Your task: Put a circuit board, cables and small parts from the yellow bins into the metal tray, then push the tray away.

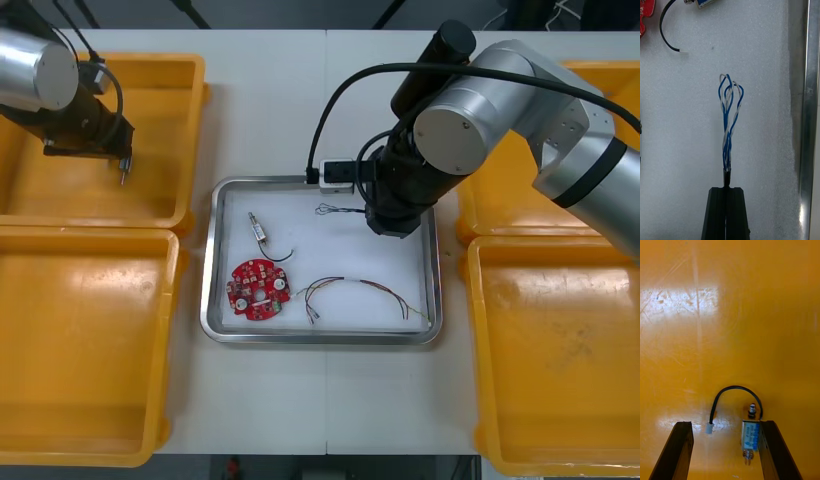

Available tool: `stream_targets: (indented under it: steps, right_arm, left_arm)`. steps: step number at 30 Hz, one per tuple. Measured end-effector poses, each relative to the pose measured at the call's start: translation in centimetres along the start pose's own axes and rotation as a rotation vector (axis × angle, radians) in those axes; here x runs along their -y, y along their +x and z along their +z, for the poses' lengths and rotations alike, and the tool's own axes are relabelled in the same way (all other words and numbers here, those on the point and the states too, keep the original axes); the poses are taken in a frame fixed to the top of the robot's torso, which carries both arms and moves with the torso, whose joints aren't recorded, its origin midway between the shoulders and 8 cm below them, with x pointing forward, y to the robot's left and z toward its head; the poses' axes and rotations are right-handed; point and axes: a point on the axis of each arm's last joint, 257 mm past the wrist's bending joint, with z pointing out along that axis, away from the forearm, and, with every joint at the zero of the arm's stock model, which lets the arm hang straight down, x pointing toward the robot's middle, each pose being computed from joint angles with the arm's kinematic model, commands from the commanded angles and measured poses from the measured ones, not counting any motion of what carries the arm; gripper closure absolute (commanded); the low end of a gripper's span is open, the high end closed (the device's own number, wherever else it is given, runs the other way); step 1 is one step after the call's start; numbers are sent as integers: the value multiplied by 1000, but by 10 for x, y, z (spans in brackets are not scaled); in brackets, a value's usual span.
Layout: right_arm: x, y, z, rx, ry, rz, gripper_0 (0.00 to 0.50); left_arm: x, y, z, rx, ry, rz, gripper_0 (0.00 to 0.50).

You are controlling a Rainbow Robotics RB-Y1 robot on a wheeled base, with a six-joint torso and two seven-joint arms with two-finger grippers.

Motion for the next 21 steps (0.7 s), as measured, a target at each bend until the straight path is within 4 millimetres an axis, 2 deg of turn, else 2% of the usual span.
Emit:
stream_targets:
  steps: [3,8,13,14,15,16,17,18,21]
  right_arm:
    - [0,-3,9,12,1,11,500]
    - [-7,0,23,-2,-7,-1,500]
    - [-13,4,28,-16,-19,-10,500]
    - [-13,4,28,-17,-20,-11,486]
    - [-14,4,29,-18,-22,-11,440]
    - [-15,4,29,-19,-23,-12,417]
    - [-15,4,29,-20,-25,-13,353]
    - [-16,4,30,-20,-26,-13,241]
    - [-16,5,30,-22,-28,-14,10]
  left_arm:
    - [-5,2,7,-1,1,-22,0]
    - [-6,-3,6,9,9,-40,0]
    - [-2,-3,5,10,26,-48,0]
    - [-1,-4,5,10,29,-50,0]
    - [0,-4,4,10,33,-51,0]
    - [1,-5,3,7,35,-53,0]
    - [2,-4,2,0,37,-56,0]
    - [2,-3,0,-10,40,-61,0]
    - [1,-1,-6,-34,50,-83,0]
